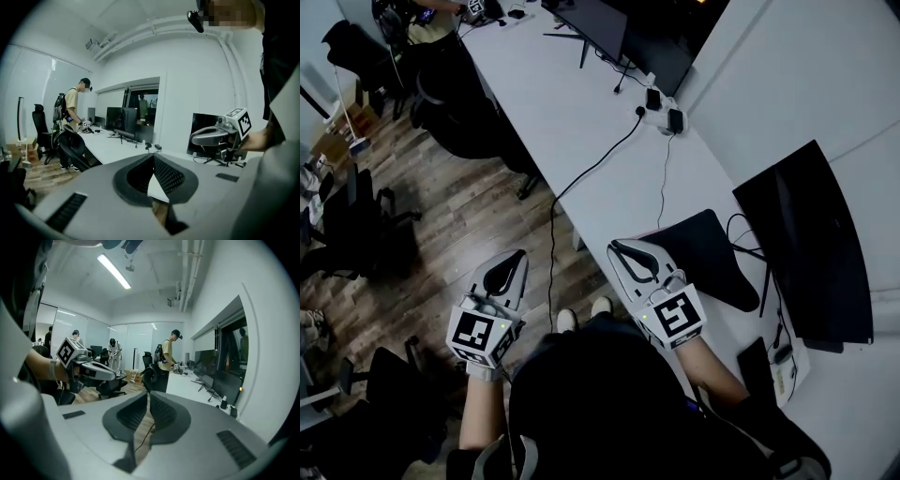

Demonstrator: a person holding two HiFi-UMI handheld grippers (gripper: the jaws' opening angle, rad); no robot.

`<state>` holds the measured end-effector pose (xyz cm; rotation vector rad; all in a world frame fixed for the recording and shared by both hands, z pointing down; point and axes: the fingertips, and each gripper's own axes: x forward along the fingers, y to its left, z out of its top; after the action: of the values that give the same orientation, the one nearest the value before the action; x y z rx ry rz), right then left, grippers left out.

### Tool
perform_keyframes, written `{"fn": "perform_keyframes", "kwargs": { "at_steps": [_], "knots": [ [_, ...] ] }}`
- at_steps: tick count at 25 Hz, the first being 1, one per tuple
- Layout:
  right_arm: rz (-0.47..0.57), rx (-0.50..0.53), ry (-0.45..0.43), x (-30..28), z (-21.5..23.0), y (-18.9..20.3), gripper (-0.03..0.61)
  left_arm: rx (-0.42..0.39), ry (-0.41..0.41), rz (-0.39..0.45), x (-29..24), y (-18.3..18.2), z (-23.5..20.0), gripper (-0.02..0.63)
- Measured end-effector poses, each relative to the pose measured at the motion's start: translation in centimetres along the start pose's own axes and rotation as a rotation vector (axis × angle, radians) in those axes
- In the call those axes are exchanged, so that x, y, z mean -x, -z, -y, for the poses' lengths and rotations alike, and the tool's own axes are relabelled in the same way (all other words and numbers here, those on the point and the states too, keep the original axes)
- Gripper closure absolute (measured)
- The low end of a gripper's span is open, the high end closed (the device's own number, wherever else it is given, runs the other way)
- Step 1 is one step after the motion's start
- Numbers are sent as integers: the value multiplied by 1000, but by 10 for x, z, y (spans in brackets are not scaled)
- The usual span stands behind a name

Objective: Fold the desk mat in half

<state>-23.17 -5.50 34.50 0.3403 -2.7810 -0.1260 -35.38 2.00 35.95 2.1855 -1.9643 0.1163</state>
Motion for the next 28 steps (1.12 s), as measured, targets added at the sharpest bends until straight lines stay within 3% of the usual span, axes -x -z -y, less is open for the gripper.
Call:
{"fn": "perform_keyframes", "kwargs": {
  "at_steps": [12, 21, 28],
  "knots": [
    [81, 38, -83, -14, -41, -30, 548, -8, -111, -2, 49, -1, -21, 604],
    [63, 42, -121, -24, -66, -26, 548, 6, -113, 3, 57, 10, -25, 604],
    [44, 2, -103, -28, -67, -18, 548, 20, -115, 14, 60, 11, -28, 604]
  ]
}}
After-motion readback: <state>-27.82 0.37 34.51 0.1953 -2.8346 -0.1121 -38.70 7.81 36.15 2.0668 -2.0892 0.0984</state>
